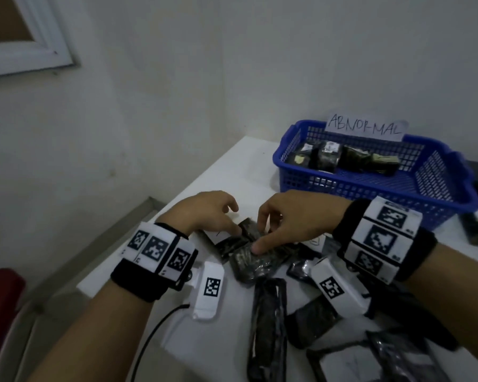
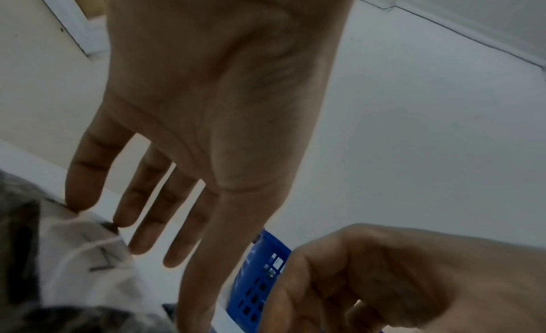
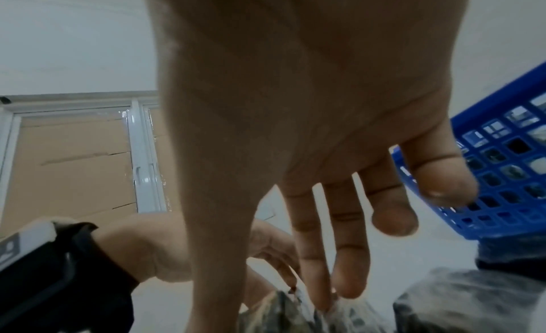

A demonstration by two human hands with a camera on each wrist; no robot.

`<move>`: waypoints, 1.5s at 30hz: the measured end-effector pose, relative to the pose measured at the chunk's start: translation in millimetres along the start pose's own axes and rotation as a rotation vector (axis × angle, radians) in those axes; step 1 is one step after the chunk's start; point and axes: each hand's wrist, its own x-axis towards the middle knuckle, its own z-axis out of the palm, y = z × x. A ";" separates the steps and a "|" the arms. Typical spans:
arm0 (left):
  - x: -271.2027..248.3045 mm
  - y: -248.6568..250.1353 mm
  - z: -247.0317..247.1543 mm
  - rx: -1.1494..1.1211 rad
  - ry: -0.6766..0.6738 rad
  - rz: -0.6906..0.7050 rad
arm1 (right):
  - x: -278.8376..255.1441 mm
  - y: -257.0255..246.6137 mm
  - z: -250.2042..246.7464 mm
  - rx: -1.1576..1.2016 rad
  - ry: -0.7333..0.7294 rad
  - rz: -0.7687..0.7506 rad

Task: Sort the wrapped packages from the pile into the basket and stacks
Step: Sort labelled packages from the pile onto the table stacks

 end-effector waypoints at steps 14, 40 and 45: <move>-14.5 -15.4 -9.2 -0.355 0.208 -0.008 | -4.0 8.6 -1.1 0.119 -0.038 -0.075; 46.1 168.3 -14.3 -1.073 0.274 0.709 | -84.1 123.8 -33.9 1.001 1.033 -0.035; 51.5 178.0 -8.0 -1.008 0.333 0.753 | -92.1 131.0 -33.0 0.997 1.086 -0.015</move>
